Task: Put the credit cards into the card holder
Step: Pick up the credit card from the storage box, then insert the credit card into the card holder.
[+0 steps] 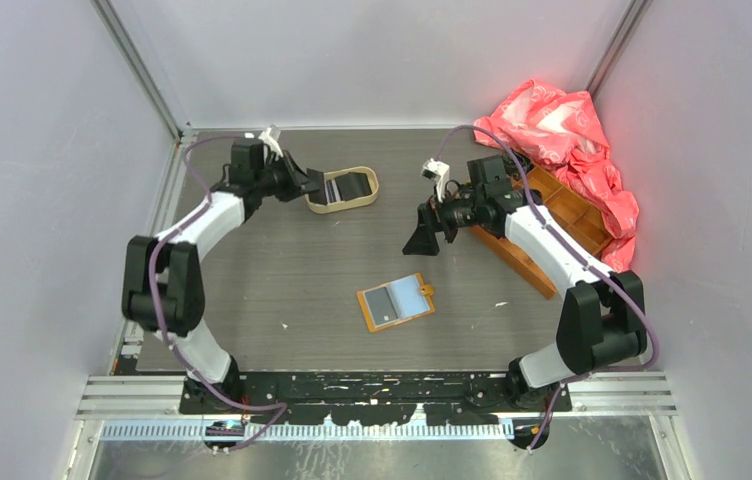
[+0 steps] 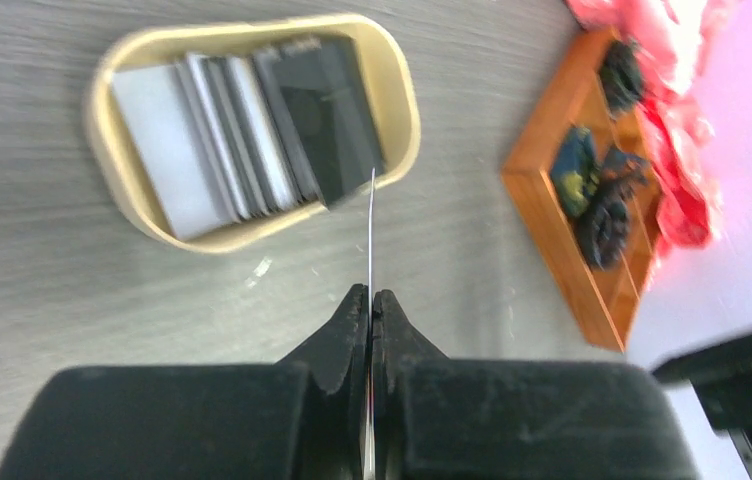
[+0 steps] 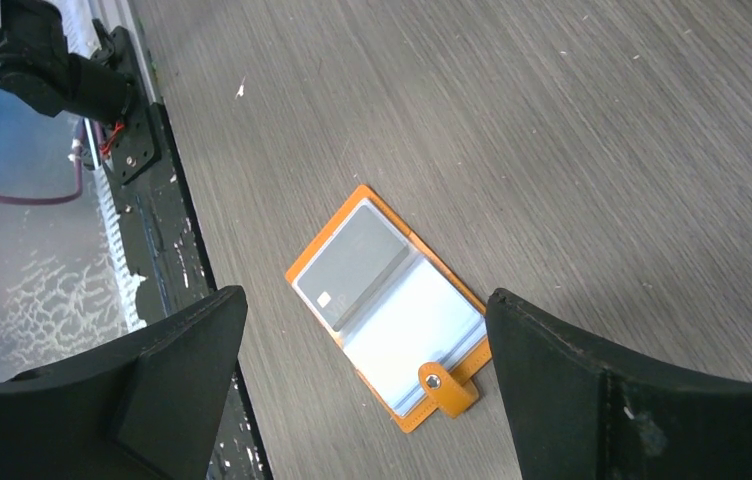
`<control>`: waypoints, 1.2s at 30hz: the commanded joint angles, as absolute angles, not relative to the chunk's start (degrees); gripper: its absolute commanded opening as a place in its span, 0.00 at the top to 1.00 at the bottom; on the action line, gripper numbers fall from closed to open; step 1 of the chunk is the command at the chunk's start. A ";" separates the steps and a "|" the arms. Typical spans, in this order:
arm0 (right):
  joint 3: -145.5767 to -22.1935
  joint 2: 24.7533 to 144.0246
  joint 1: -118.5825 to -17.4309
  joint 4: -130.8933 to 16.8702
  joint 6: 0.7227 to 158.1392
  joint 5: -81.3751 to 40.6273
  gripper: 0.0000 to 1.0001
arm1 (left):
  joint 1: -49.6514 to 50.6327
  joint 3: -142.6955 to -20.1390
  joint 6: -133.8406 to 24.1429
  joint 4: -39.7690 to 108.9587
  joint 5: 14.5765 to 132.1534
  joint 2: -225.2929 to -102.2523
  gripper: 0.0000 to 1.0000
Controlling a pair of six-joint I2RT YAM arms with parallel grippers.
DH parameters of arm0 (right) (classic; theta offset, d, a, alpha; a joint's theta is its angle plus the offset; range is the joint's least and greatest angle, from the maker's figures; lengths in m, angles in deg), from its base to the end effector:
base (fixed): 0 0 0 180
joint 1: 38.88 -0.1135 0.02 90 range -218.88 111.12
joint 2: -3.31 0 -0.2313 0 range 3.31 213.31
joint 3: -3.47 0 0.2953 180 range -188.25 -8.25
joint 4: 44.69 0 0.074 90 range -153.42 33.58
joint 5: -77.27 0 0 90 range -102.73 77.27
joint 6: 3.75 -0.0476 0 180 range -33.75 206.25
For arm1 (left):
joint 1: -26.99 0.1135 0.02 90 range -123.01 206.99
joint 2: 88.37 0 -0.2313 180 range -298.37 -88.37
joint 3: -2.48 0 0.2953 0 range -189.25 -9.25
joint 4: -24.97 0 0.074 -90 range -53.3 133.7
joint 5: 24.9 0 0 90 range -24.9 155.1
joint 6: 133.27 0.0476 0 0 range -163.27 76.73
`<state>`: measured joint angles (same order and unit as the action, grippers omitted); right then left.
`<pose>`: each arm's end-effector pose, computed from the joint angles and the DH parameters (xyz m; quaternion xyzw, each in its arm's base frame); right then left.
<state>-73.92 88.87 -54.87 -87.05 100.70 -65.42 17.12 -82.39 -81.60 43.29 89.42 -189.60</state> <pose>0.3354 0.1355 0.2227 -0.3660 0.7746 0.4217 0.2970 0.4350 -0.0956 0.1904 -0.1181 0.8633 -0.3556 0.3381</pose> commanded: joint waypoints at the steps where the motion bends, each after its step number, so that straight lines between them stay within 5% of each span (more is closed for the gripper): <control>1: -70.42 82.50 -54.70 -82.74 105.55 -69.30 0.06 | 14.00 -68.60 -81.16 20.21 95.37 -176.03 1.00; 9: -65.24 78.56 -54.67 -76.30 104.42 -79.43 0.06 | 3.17 -40.02 -84.64 -10.88 90.59 -157.22 1.00; 16: -62.66 77.97 -57.46 -67.77 94.83 -83.24 0.07 | -9.37 -25.13 -83.80 -34.29 80.76 -152.56 1.00; 36: -62.44 78.20 -64.68 -59.35 82.39 -84.10 0.31 | -20.56 -21.47 -81.49 -44.95 80.22 -157.18 1.00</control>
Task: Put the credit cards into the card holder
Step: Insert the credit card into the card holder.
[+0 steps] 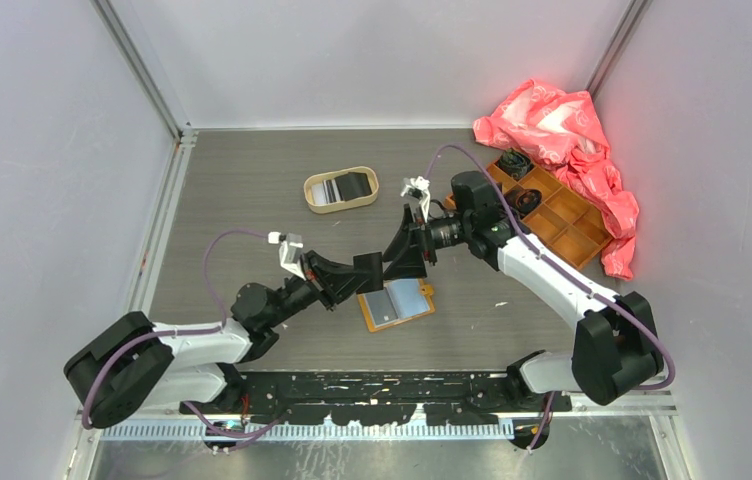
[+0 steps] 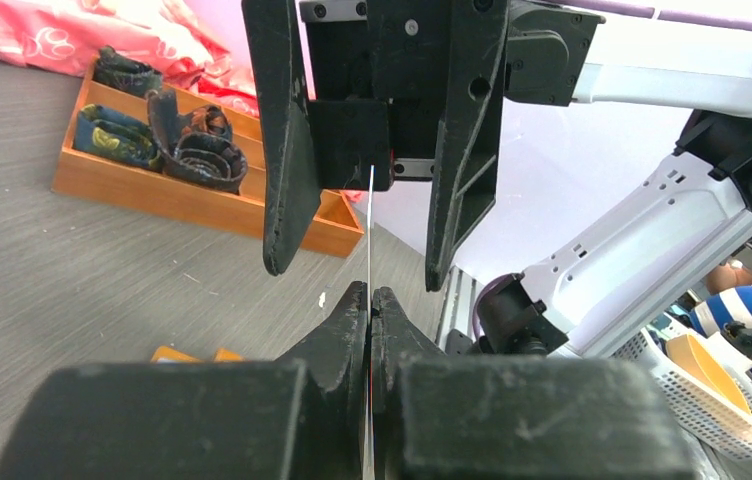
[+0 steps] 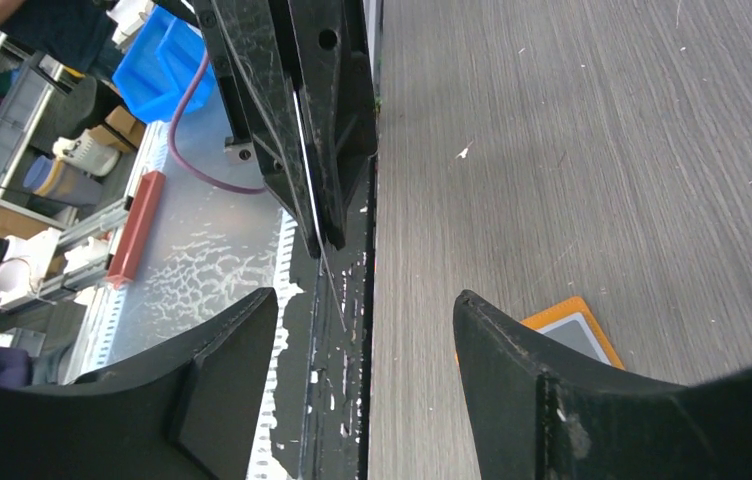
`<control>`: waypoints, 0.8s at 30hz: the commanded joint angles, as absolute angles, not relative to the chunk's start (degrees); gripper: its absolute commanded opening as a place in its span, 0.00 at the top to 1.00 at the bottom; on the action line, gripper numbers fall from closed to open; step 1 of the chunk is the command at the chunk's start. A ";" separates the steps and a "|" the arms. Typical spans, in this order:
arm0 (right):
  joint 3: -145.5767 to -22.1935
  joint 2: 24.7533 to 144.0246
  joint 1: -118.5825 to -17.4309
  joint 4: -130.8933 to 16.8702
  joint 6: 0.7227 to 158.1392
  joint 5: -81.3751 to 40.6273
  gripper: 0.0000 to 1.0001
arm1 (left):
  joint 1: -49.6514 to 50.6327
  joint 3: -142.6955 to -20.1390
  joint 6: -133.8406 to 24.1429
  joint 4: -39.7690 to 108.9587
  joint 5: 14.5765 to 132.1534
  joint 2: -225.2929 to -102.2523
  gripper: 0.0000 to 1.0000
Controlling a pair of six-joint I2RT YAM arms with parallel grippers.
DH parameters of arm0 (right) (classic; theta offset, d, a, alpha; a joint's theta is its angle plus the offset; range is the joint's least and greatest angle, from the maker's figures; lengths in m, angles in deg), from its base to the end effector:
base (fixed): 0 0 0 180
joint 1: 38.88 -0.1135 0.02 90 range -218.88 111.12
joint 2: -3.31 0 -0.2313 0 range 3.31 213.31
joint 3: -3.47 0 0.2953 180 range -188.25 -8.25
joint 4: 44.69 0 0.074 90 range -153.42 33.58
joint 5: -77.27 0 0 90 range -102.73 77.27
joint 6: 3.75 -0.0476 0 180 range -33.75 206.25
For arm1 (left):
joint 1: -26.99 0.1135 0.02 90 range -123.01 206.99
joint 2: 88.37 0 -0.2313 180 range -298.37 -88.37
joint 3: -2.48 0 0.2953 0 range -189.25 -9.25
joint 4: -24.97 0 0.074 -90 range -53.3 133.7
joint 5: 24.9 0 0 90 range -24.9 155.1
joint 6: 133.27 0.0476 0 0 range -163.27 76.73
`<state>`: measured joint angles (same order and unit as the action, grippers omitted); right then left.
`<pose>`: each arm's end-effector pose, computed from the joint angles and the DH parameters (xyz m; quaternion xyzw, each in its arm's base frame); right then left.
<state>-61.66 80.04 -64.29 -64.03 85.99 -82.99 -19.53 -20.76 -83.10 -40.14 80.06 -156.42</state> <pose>0.2820 0.1835 0.2329 -0.4317 0.6328 0.5777 0.2818 0.1669 -0.1939 0.1615 0.1397 0.5594 -0.6110 0.5425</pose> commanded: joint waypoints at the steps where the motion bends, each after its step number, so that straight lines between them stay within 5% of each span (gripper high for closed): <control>1: -62.33 78.17 -64.76 -58.53 81.29 -84.06 0.31 | -20.95 -21.61 -81.46 -44.95 80.30 -157.49 1.00; 7: -62.22 77.42 -64.99 -56.77 78.96 -83.96 0.42 | -21.94 -22.12 -81.28 -45.28 80.31 -159.45 1.00; 13: -62.22 77.58 -65.23 -56.81 79.37 -84.68 0.68 | -22.33 -22.43 -81.44 -45.25 80.40 -160.03 1.00; 21: -63.31 76.79 -66.60 -65.58 88.92 -85.28 0.74 | -22.32 -23.00 -83.00 -45.30 81.00 -160.99 1.00; 24: -63.80 76.94 -67.08 -67.82 91.15 -85.07 0.90 | -22.32 -23.00 -83.33 -45.30 80.95 -160.89 1.00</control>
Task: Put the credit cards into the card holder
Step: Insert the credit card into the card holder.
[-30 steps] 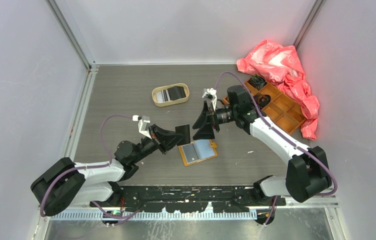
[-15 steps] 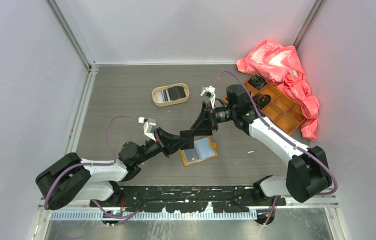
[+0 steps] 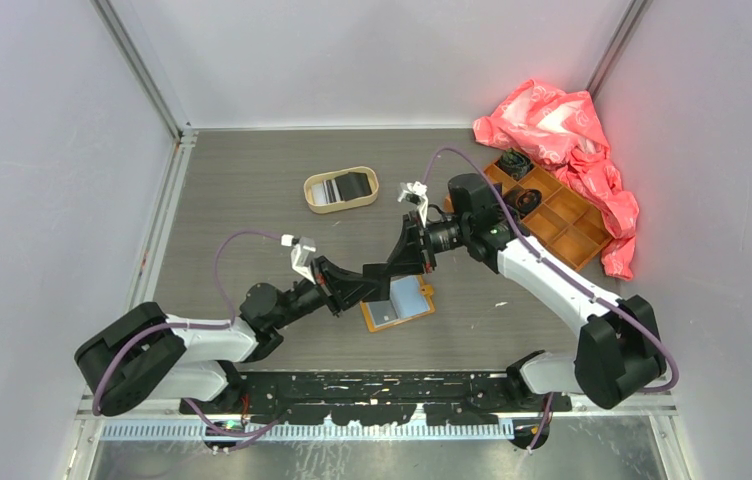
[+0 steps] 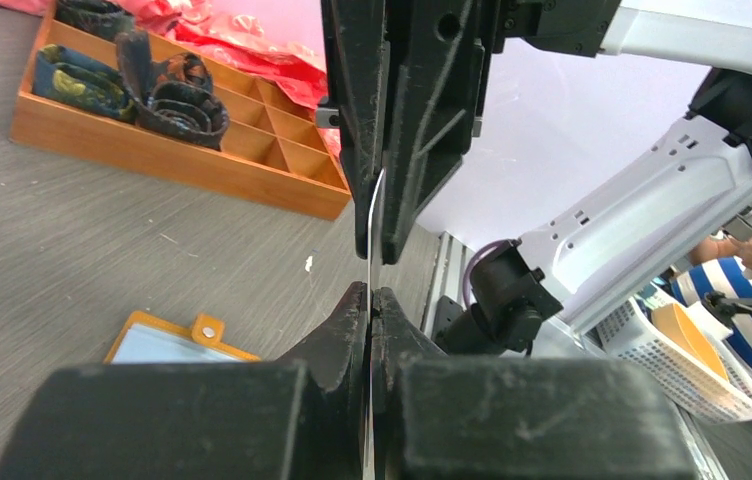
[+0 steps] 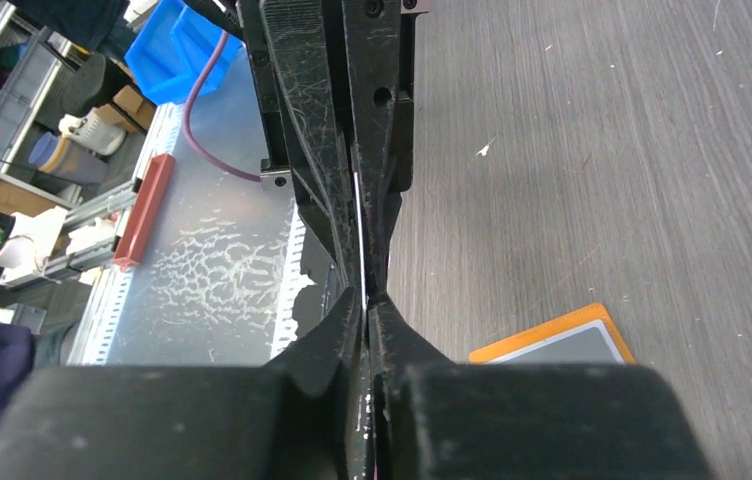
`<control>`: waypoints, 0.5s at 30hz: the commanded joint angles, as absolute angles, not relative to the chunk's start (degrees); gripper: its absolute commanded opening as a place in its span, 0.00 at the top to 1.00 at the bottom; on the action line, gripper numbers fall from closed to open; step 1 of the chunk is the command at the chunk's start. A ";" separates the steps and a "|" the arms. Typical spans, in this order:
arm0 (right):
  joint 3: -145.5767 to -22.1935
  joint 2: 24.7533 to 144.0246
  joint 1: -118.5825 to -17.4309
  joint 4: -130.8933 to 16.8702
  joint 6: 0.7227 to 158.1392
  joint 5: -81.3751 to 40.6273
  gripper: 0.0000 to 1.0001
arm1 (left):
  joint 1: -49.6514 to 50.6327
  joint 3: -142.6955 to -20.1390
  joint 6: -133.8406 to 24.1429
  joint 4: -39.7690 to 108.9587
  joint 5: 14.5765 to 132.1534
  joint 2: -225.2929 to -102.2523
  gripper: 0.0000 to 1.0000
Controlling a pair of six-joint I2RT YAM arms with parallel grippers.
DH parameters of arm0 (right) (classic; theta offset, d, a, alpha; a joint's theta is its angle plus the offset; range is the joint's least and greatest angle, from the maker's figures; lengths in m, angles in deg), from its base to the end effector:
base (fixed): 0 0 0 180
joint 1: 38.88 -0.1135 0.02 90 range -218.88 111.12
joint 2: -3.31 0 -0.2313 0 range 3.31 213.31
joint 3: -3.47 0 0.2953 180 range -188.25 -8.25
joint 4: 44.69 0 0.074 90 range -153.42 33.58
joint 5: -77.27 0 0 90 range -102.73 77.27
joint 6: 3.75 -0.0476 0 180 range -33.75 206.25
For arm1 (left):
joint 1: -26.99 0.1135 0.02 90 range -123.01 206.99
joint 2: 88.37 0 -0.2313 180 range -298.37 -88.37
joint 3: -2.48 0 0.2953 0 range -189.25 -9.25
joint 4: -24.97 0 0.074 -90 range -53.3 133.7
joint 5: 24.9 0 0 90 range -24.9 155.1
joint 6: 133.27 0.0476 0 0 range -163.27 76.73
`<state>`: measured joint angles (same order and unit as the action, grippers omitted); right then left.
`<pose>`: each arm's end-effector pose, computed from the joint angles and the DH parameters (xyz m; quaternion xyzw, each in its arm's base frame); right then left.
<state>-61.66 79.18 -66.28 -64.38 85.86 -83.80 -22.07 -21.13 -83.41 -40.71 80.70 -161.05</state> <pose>0.2730 0.1922 0.2375 -0.4457 0.6193 0.5867 0.2713 0.1603 -0.2044 0.1455 0.1545 0.5818 -0.6155 0.5087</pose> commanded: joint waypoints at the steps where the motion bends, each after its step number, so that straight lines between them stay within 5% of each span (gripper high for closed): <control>1: -64.26 77.00 -67.08 -69.23 92.26 -85.08 0.95 | -22.27 -22.92 -83.54 -45.30 80.67 -160.77 1.00; 4: -65.78 76.89 -67.00 -72.92 95.06 -84.72 0.99 | -22.32 -22.11 -83.82 -45.30 79.09 -160.20 0.95; 10: -66.40 76.46 -64.78 -74.04 94.42 -82.62 0.99 | -22.32 -16.78 -84.84 -44.27 72.51 -155.55 0.70; 15: -64.59 76.66 -62.54 -74.00 92.53 -78.52 0.99 | -22.32 -15.08 -86.12 -27.22 68.97 -143.89 0.59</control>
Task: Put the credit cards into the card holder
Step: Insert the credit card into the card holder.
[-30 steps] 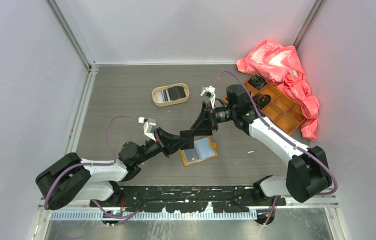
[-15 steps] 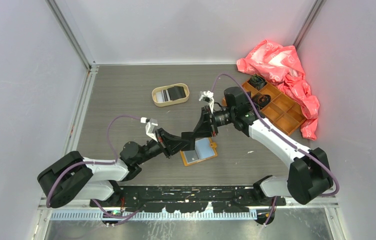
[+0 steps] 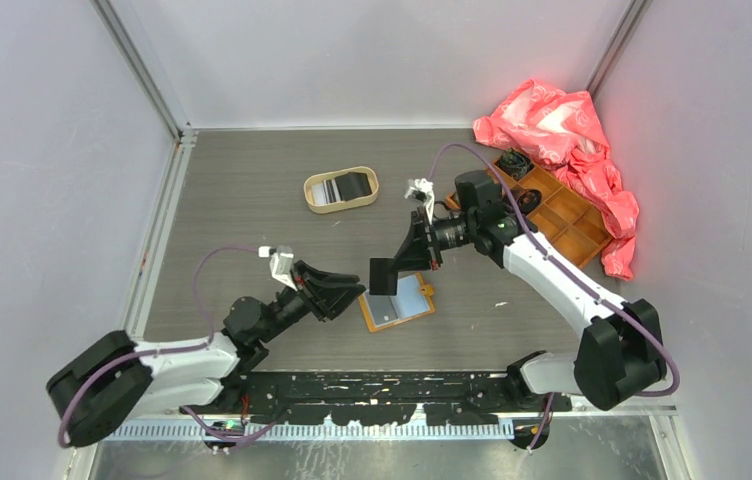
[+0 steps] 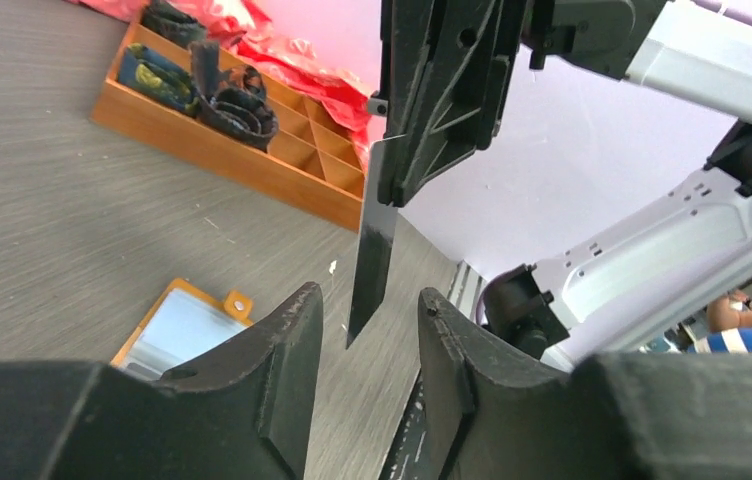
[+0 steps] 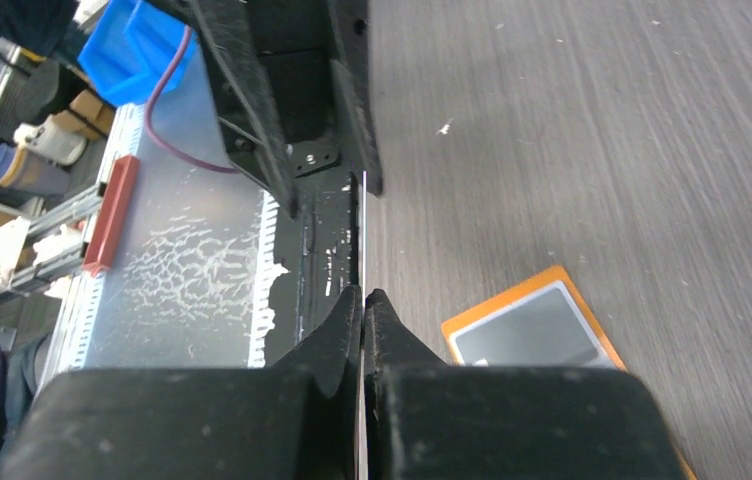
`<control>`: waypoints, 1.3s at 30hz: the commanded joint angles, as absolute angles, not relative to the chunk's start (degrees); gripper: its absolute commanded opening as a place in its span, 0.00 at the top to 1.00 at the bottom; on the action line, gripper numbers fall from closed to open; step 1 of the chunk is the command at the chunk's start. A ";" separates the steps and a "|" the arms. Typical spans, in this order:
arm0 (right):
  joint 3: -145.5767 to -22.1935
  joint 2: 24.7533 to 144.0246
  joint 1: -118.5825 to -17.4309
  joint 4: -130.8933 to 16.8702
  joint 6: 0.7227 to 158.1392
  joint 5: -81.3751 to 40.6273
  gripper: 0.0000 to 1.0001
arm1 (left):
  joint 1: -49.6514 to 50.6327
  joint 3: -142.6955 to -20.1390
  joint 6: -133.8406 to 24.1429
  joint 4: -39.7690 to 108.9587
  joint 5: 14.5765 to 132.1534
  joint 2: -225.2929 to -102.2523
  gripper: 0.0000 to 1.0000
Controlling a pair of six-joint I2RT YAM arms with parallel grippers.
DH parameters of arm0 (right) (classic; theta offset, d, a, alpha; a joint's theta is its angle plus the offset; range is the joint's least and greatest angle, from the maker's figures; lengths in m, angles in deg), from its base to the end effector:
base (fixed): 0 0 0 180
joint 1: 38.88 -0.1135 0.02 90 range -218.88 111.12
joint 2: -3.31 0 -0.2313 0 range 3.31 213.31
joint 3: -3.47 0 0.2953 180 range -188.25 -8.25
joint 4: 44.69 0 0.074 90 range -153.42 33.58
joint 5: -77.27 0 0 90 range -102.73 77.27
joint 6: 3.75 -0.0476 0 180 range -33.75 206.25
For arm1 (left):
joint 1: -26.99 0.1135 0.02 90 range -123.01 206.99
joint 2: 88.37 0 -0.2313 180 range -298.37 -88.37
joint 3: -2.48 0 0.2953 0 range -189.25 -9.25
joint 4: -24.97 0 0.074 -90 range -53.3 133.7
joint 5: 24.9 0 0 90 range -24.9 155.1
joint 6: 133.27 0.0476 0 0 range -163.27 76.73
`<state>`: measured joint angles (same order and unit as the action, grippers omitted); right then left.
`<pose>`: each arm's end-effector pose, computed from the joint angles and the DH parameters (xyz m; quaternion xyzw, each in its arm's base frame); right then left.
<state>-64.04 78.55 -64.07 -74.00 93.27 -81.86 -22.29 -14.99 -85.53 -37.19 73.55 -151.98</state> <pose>0.2763 0.1791 0.2427 -0.4475 0.6380 0.5594 0.2824 0.1501 -0.1851 0.1412 0.0955 0.5953 -0.6017 0.5239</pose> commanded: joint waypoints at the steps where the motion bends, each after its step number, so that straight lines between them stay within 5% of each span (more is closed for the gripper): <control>1: -63.87 76.83 -62.14 -73.93 91.88 -76.98 0.99 | -22.32 -16.00 -86.28 -19.36 68.69 -140.25 0.58; 5: -62.35 79.25 -60.25 -78.42 92.66 -70.05 0.99 | -22.32 -24.98 -86.94 18.00 64.74 -127.39 0.53; 9: -63.76 84.00 -59.45 -84.93 93.16 -65.27 0.99 | -22.32 -25.13 -92.35 28.47 61.79 -123.08 0.54; 39: -64.32 99.95 -57.95 -82.22 82.37 -62.53 0.99 | -26.71 -23.42 -100.61 10.63 67.13 -152.71 0.65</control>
<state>-62.62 98.79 -58.15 -84.01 84.53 -60.54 -26.55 -22.42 -98.75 15.49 67.78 -151.26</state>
